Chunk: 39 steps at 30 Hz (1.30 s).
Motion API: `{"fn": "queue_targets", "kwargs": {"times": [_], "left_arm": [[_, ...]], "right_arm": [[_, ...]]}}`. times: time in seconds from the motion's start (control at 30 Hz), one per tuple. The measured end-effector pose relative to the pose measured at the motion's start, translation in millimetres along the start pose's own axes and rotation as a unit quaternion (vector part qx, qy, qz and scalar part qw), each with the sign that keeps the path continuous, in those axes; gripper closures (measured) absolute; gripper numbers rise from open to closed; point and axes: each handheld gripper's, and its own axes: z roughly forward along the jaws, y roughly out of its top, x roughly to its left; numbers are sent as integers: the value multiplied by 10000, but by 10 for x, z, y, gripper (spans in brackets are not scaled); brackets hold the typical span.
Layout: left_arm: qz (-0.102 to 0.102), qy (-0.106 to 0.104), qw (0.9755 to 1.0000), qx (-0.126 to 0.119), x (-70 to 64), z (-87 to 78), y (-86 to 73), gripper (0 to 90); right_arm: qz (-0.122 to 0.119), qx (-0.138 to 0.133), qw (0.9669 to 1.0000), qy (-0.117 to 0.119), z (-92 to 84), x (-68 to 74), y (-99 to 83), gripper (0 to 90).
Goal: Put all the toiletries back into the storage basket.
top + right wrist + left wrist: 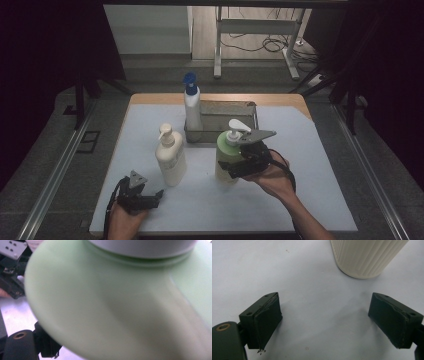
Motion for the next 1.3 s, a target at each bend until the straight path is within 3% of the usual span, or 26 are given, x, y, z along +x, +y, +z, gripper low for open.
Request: {"fn": "queue_targets", "kwargs": {"times": [0.67,1.3], "left_arm": [[1,0,10000,-1,0,0,0,107],[-1,-2,10000,-3,0,1,0,107]], "right_arm": [[96,-81,9992,-381,34,-262,413,119],[196,-124,9974,-685,174,-452,741,120]]}}
